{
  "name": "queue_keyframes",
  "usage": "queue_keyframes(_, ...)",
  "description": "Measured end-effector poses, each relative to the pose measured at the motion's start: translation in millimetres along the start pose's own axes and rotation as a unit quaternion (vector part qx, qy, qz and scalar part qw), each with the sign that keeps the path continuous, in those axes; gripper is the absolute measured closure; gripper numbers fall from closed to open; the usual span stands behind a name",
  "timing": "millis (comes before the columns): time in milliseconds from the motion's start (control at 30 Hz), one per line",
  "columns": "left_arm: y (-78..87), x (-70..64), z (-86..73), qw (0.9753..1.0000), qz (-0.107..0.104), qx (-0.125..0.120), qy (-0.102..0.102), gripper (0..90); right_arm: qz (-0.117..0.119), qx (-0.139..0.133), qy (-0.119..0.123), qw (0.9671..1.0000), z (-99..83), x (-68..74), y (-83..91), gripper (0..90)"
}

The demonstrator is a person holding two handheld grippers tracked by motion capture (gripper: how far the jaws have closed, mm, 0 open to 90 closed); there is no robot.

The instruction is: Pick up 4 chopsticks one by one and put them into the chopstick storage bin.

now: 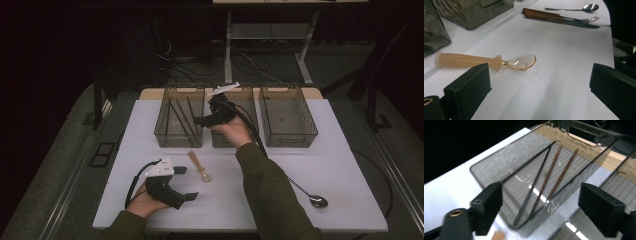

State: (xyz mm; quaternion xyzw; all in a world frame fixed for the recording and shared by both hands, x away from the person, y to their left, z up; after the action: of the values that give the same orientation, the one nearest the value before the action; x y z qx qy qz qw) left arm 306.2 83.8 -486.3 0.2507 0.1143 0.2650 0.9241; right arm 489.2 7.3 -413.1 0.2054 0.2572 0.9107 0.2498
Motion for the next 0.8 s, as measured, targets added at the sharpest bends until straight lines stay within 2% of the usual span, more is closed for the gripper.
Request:
queue_keyframes(133, -0.2, 0.5, -0.4, 1.0000, 0.000, 0.003, -0.001, 2.3, -0.003, -0.001, 0.009, 1.0000, -7.0, 0.8, 16.0, 11.7)
queue_keyframes(200, -0.3, 1.2, -1.3, 1.0000, 0.001, 0.006, -0.005, 2.3, -0.005, -0.002, 0.010, 0.9999, -10.7, -0.1, 24.5, 11.6)
queue_keyframes(267, -0.7, 0.0, -1.3, 1.0000, 0.001, 0.005, 0.000, 2.3, -0.013, 0.000, 0.020, 0.9997, -16.0, -1.5, 32.2, 11.6)
queue_keyframes(400, -0.6, -0.2, -1.3, 1.0000, 0.001, 0.004, 0.003, 2.3, 0.007, 0.001, 0.025, 0.9997, -29.8, 1.4, 49.0, 9.8)
queue_keyframes(433, -0.4, 0.6, -2.0, 1.0000, 0.001, 0.007, -0.003, 2.3, 0.005, 0.003, 0.030, 0.9995, -33.2, 1.1, 53.8, 9.8)
queue_keyframes(800, -1.2, 1.2, -2.6, 1.0000, 0.006, 0.006, 0.003, 2.3, 0.010, -0.008, 0.038, 0.9992, -65.9, -0.5, 102.3, 9.8)
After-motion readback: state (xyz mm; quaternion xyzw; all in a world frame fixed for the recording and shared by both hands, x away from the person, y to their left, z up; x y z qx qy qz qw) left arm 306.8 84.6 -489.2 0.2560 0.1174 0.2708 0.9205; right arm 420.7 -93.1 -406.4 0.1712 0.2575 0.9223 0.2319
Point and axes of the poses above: each handheld gripper's, and its own axes: y roughly backward along the jaws, z roughly out of its top, x roughly to its left, the point moved 10 cm from there along -y, roughly forward along the jaws, and after that the axes turned 9 degrees about z, right-handed, at the moved point
